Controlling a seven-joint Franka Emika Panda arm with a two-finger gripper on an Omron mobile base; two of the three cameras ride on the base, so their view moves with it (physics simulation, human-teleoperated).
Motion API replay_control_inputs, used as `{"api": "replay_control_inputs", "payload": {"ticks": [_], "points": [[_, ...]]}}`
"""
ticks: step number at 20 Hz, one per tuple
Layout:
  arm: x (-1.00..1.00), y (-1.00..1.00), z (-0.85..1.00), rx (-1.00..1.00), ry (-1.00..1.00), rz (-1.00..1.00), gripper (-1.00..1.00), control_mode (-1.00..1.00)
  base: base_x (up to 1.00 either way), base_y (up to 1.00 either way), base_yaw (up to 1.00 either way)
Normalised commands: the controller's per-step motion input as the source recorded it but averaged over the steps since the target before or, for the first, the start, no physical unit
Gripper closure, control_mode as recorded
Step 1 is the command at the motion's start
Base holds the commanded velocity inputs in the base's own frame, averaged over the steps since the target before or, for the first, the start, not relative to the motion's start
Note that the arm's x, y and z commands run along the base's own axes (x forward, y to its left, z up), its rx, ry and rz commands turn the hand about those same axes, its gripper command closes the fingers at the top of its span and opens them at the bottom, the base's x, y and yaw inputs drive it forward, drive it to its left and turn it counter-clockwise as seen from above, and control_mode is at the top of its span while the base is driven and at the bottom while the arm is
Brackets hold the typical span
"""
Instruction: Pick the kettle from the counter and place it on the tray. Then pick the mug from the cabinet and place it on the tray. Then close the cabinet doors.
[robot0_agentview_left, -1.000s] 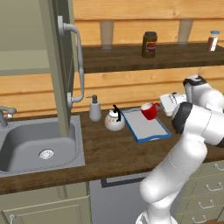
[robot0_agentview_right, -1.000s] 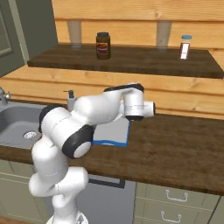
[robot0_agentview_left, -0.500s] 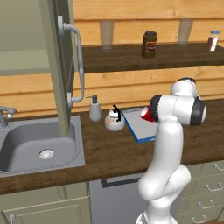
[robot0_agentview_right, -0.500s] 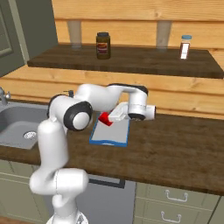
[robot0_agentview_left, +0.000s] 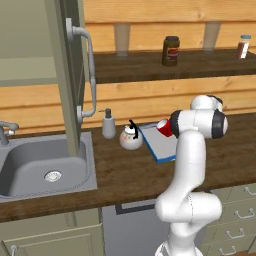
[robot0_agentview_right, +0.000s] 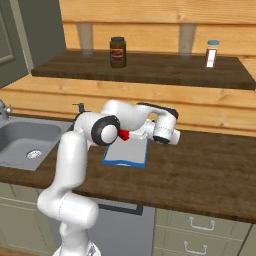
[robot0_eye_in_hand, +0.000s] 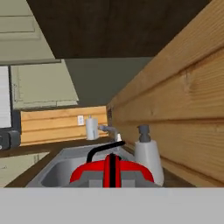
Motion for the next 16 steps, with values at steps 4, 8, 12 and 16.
{"api": "replay_control_inputs", "payload": {"ticks": [4,8,12,16], "points": [[0.46,0.05,-0.03,0.3,0.0,0.0,1.0,-1.0,0.0,0.0,0.0],[0.38,0.07,-0.14,0.07,0.0,0.0,1.0,-1.0,0.0,0.0,0.0],[0.31,0.07,-0.16,-0.1,-0.01,0.0,1.0,-1.0,0.0,0.0,0.0],[0.17,0.09,-0.23,-0.28,-0.06,0.0,1.0,-1.0,0.0,0.0,0.0]]}}
